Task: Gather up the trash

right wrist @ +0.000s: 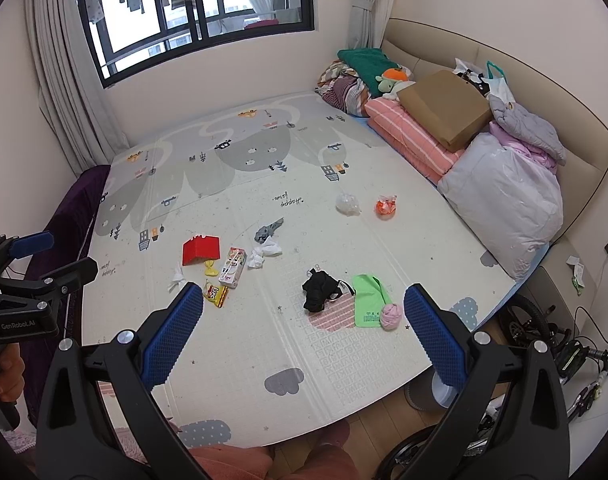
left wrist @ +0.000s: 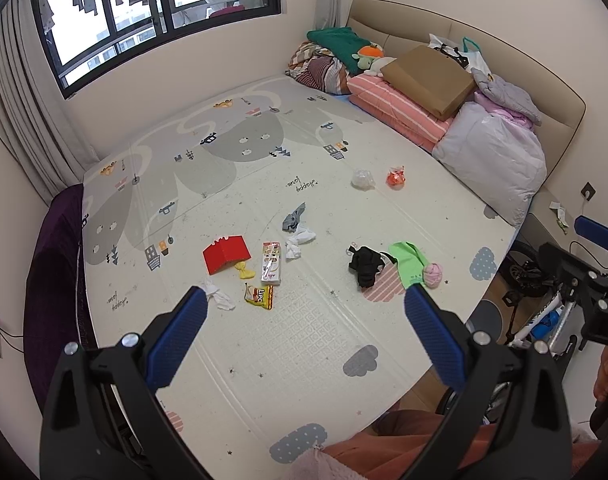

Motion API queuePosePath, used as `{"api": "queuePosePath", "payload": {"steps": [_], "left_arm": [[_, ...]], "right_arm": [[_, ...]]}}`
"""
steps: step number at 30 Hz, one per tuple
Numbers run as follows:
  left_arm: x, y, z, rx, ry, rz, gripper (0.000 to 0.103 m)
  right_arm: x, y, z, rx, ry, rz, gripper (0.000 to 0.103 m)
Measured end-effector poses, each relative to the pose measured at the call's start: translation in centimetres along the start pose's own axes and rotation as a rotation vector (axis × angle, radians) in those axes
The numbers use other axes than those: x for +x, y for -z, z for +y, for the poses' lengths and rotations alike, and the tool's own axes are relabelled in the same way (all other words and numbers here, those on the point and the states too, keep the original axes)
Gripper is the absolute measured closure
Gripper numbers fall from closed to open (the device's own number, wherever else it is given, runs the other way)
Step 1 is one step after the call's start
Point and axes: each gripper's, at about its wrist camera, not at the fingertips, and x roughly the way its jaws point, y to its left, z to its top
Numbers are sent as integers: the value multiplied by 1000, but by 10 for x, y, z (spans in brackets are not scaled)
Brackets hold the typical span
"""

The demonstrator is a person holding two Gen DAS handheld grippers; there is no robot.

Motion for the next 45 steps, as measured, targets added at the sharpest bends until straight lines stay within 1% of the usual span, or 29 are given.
{"api": "queuePosePath", "payload": {"steps": [25,30,34,39,42,45], "left_arm": [[-1,0,-2,0,3,-1,4],[1,-8,-14,9,17,2,4],[18,-11,-20,19,43,20,4],[52,-13,-32,45,93,55,4],[78,-13,-41,74,119,77,4],[108,-16,-56,98,128,94,4]], "right_arm": [[-3,-2,0,2,5,-7,6],[1,0,-4,14,17,-5,6],[12,6,-12,19,57,7,6],[37,17,-30,49,99,31,6],[60,25,-45,71,117,52,6],[90,33,-63,74,124,87,6]]}}
